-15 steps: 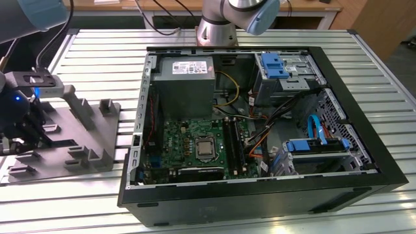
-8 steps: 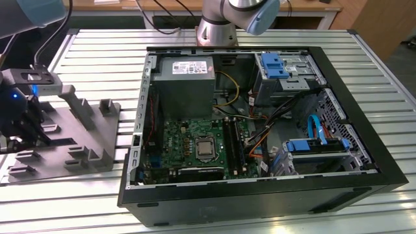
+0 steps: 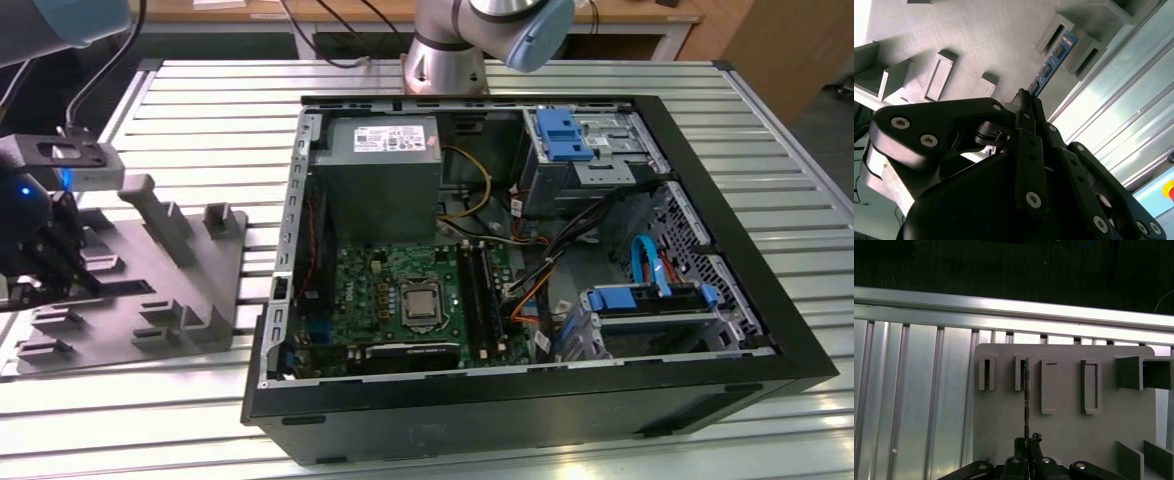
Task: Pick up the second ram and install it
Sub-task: 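Pick up the second ram and move it above second insertion slot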
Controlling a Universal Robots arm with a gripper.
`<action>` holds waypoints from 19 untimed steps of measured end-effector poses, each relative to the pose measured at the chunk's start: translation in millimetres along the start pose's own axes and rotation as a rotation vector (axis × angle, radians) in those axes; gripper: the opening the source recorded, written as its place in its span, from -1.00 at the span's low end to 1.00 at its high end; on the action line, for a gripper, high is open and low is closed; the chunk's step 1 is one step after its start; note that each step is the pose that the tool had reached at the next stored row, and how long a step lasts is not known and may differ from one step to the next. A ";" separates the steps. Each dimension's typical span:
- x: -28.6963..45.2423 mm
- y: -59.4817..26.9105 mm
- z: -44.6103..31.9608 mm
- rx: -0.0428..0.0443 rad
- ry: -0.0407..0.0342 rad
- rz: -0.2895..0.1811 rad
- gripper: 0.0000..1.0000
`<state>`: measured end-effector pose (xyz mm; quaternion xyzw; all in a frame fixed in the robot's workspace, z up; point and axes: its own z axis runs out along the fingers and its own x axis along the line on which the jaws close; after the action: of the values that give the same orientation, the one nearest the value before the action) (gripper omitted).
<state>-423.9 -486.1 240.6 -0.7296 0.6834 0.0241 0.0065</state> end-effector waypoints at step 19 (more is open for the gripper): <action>-1.0 0.5 -22.6 0.0000 0.0000 0.000 -0.73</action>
<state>-423.8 -486.1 263.3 -0.7296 0.6834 0.0241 0.0065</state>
